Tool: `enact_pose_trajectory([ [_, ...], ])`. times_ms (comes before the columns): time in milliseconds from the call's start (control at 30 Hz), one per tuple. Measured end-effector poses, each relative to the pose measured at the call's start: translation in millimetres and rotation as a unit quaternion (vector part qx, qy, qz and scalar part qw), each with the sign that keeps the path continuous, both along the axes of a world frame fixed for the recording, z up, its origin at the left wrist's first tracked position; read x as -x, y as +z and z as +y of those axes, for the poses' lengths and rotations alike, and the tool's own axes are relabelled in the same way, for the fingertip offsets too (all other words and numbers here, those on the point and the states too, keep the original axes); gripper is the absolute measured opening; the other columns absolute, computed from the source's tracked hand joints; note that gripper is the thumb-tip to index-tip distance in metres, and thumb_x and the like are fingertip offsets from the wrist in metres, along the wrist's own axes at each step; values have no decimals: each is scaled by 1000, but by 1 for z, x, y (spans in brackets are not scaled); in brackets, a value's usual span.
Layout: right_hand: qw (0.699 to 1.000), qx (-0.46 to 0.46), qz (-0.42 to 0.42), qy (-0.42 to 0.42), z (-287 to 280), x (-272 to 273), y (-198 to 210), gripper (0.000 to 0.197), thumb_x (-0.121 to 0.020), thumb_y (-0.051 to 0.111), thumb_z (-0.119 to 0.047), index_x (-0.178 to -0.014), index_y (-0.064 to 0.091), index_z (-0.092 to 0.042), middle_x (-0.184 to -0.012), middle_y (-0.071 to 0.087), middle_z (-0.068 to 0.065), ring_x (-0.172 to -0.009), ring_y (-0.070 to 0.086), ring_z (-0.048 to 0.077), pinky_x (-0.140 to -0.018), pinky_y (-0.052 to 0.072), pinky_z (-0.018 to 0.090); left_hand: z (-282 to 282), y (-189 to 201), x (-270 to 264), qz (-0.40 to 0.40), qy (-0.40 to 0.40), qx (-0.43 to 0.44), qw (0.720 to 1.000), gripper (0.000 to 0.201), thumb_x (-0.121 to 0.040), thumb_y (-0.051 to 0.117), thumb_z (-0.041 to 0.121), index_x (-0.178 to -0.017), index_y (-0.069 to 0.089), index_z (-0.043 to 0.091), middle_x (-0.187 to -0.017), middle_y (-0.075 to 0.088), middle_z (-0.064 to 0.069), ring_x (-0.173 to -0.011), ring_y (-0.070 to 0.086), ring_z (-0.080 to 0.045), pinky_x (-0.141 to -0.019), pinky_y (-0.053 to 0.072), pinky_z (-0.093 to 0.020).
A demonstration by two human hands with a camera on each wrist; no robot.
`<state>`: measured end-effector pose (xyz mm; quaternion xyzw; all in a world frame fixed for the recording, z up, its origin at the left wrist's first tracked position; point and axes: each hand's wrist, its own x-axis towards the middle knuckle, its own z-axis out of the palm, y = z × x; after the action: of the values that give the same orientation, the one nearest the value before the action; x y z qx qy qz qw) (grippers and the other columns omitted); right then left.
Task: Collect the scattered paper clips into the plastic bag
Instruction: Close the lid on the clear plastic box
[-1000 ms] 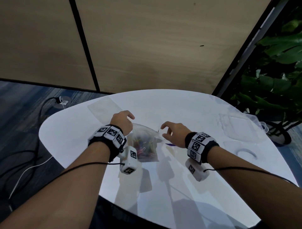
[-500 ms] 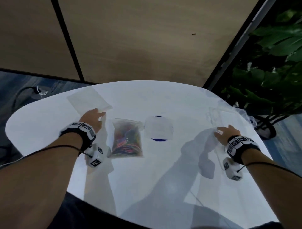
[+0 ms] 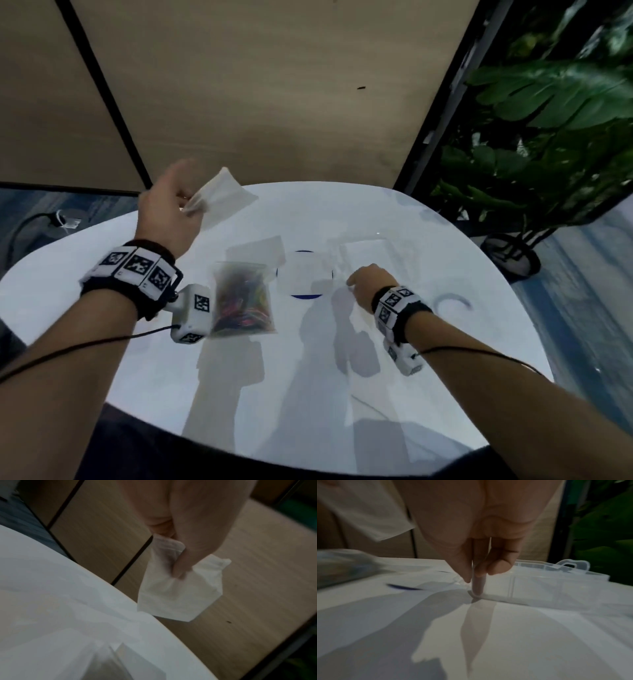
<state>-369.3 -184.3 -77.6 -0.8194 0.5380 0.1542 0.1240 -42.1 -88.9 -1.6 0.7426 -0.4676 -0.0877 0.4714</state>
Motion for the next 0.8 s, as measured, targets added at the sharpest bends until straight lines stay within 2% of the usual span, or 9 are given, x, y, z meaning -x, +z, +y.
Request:
enact_pose_trajectory([
  [67,999,-30,-19,34,32,-11,1,31,-94,48,-13,-116,69,-18,-124,64,9,-109,64,27,-93,53,33,4,11,23,-46,-14,7,999,41,-87,63,-1,-122,69,20,-99,68,-12,-90,64,-27,-83,48,-29],
  [167,982,-127,-130,50,71,-17,0,38,-95,48,-15,-130,61,-23,-128,63,7,-113,62,24,-98,49,30,7,16,63,-110,-60,-7,992,26,-89,59,-5,-110,74,1,-113,68,-20,-107,64,-37,-93,50,-37],
  [267,910,-249,-331,7,82,-6,13,35,-92,56,-9,-125,63,-18,-111,72,6,-80,69,18,-72,56,25,9,14,99,-124,-162,-27,979,36,-92,50,-7,-119,71,4,-122,70,-14,-115,64,-32,-100,50,-36],
  [367,875,-212,-426,-84,57,31,26,33,-87,50,7,-102,69,-16,-94,72,10,-58,64,7,-58,54,20,8,7,124,-118,-234,-69,963,48,-96,42,-5,-130,68,16,-130,70,-3,-123,62,-22,-102,41,-22],
  [467,948,-7,-282,-145,10,102,24,33,-82,53,0,-92,73,-24,-99,75,7,-85,70,10,-80,54,24,1,-6,133,-96,-263,-121,952,51,-99,37,-2,-134,65,23,-135,67,3,-128,59,-20,-108,41,-25],
  [533,970,96,-95,-201,-10,158,8,31,-82,61,-26,-113,66,-28,-124,64,7,-116,57,28,-99,46,37,-3,-14,135,-96,-266,-138,949,54,-98,35,-2,-137,62,24,-141,62,2,-133,55,-20,-114,39,-30],
  [600,950,69,29,-303,-15,203,-19,79,-71,66,-62,-139,40,-30,-145,39,10,-133,37,37,-108,35,51,-7,-17,136,-111,-262,-138,949,57,-97,34,-4,-139,60,23,-148,56,0,-139,49,-20,-120,33,-33],
  [700,922,-13,15,-387,-11,224,-39,124,-44,63,-86,-144,27,-24,-140,35,14,-130,40,42,-104,38,56,-13,-17,138,-119,-271,-149,943,56,-96,35,-4,-138,61,24,-141,62,-1,-132,54,-22,-112,39,-31],
  [800,934,8,28,-357,-18,217,-35,113,-50,73,-77,-137,41,-12,-131,47,18,-123,50,39,-102,44,46,-17,-24,150,-133,-316,-245,907,53,-99,34,1,-137,60,26,-135,66,0,-125,58,-23,-101,42,-27],
])
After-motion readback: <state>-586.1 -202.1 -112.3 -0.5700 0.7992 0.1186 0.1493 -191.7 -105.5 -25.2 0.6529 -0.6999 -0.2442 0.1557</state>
